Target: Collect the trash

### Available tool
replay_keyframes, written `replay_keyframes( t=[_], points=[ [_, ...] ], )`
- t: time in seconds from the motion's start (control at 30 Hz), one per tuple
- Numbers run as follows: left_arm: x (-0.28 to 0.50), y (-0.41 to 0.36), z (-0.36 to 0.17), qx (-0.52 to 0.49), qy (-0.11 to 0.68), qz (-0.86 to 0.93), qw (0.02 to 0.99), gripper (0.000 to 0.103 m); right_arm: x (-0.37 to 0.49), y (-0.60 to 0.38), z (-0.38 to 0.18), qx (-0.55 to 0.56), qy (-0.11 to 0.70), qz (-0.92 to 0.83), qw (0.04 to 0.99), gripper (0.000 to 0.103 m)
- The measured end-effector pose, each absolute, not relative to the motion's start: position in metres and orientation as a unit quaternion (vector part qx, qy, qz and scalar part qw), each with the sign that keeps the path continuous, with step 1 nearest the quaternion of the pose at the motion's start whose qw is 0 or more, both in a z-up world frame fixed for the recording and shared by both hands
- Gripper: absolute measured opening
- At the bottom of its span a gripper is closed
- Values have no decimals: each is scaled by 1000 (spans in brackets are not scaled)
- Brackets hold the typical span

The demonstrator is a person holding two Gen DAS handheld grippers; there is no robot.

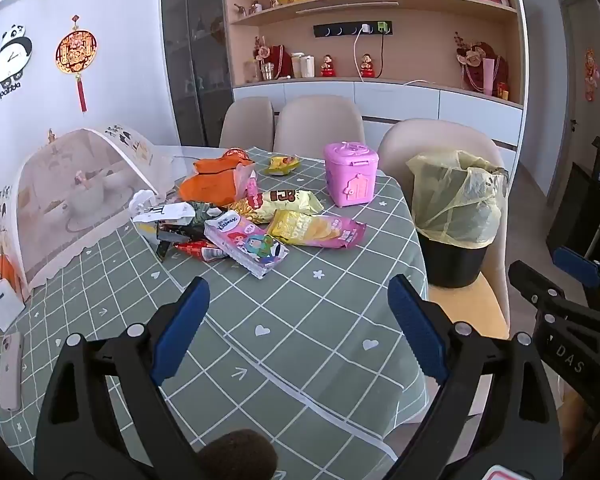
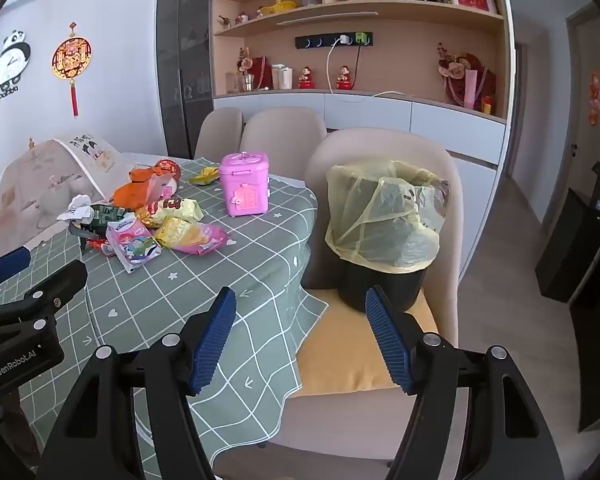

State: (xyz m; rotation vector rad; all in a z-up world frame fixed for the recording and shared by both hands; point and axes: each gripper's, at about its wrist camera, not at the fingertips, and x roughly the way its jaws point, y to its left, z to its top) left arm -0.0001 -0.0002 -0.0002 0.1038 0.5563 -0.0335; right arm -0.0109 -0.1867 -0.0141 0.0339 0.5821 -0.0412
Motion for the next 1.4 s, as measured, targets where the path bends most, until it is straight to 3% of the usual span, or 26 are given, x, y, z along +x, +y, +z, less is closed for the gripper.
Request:
replay_keyframes(
  t=[1.4],
  points=[
    [-6,3,3,42,275,-34,960,86,-18,-188,-9,14,275,-32,961,64]
  ],
)
